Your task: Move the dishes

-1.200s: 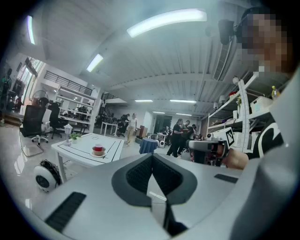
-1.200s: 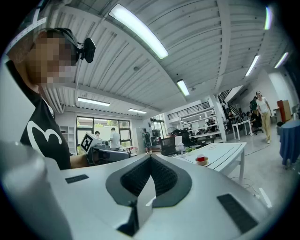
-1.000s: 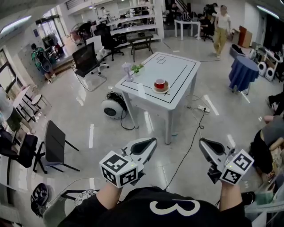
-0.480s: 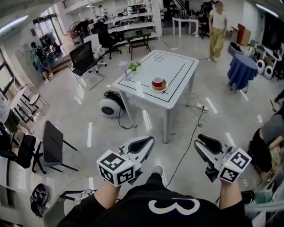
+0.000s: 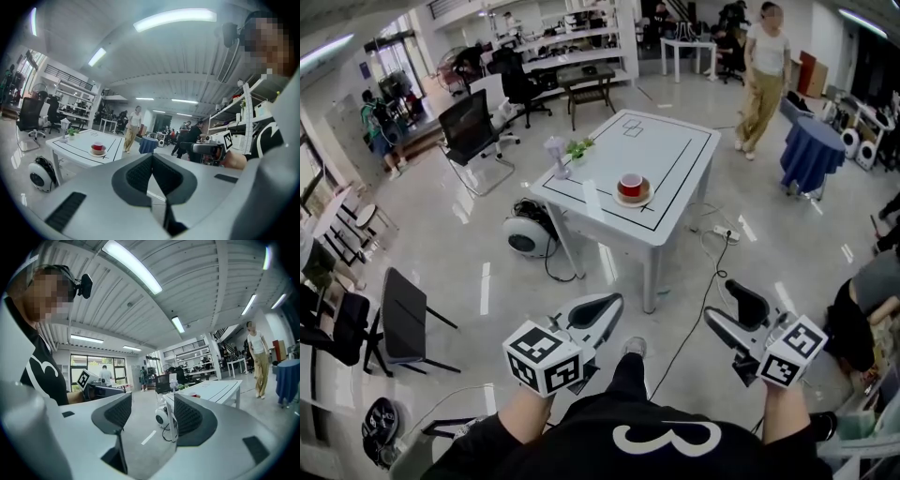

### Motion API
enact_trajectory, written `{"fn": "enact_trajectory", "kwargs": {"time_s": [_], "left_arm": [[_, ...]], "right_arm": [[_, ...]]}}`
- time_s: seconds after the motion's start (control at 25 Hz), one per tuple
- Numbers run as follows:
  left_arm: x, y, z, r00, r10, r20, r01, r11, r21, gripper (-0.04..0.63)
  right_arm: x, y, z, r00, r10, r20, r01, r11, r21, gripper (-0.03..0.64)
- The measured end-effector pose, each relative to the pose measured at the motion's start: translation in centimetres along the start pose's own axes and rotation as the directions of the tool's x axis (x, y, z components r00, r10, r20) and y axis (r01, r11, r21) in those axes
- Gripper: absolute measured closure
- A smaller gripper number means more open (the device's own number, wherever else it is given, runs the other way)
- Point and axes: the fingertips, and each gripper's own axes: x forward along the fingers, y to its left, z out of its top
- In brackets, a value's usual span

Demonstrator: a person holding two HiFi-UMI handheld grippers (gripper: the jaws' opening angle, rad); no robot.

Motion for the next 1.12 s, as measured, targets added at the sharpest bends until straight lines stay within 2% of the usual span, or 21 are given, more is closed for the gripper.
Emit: {"fn": "enact_trajectory", "kwargs": {"time_s": [0.24,0.68,0.84,1.12], "left_arm": [[4.3,6.5,0.2,1.000,-0.001,-0.021,0.000,0.999,-0.035,0.594],[14.6,24.4,1.0,0.995,0.009,-0.104,-0.022,0.992,-0.128,0.594],[17.2,30.1,1.5,0.993,0.019,-0.121,-0.035,0.990,-0.135,0.594],[20.1,36.4,0.9,0.988,0.024,-0.155,-0.046,0.989,-0.142,0.594]], "right_arm": [[5.5,-5.5,-0.6,0.999,-0.005,-0.037,0.006,1.000,0.030,0.347],[20.7,-18.6,-1.1,0.989,-0.028,-0.148,0.047,0.991,0.127,0.347],[25.8,-22.9,-1.2,0.981,-0.045,-0.188,0.072,0.987,0.141,0.348],[31.3,-28.0,-2.3,0.967,-0.075,-0.243,0.116,0.981,0.156,0.357]]}}
